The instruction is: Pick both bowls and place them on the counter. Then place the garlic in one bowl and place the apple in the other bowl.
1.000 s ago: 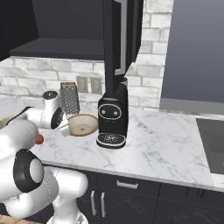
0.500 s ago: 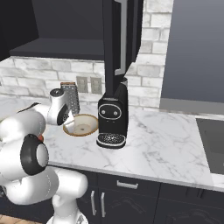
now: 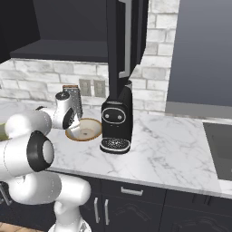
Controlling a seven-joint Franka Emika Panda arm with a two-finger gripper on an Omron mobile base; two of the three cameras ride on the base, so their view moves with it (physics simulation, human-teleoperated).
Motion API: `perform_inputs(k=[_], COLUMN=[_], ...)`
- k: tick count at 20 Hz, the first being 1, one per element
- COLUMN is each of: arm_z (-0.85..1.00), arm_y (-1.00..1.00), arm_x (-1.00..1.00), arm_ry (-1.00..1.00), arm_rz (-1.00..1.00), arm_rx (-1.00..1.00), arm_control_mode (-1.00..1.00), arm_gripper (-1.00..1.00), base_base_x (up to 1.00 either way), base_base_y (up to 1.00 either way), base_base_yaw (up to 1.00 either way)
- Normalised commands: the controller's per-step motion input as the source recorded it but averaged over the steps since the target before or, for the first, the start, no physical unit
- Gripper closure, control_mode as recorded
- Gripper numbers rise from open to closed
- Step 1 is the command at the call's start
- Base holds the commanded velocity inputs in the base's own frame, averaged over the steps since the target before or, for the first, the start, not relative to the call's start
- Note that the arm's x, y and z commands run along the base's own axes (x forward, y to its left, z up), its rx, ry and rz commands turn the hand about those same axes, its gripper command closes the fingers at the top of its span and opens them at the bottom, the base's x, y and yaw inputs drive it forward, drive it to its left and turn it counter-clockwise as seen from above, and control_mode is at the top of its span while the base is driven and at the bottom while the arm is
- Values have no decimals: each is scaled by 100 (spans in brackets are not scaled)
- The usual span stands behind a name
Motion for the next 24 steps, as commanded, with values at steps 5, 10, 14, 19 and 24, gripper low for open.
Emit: perform_inputs(k=[5,10,14,19,24], arm_z=[-16,-11,-14,-15,-3], arm_y=[-8,-11,-13,-2,0], arm_x=[13,15,8,8,8], arm_ry=[0,0,0,0,0], arm_rz=[-3,-2,0,-1,-1], arm_rx=[0,0,0,0,0], arm_control_mode=[-100,-100,-100,-100,-100], arm_gripper=[100,100,100,-100,-100], base_base_x=[0,0,0,0,0], base_base_y=[0,0,0,0,0], base_base_yaw=[0,0,0,0,0])
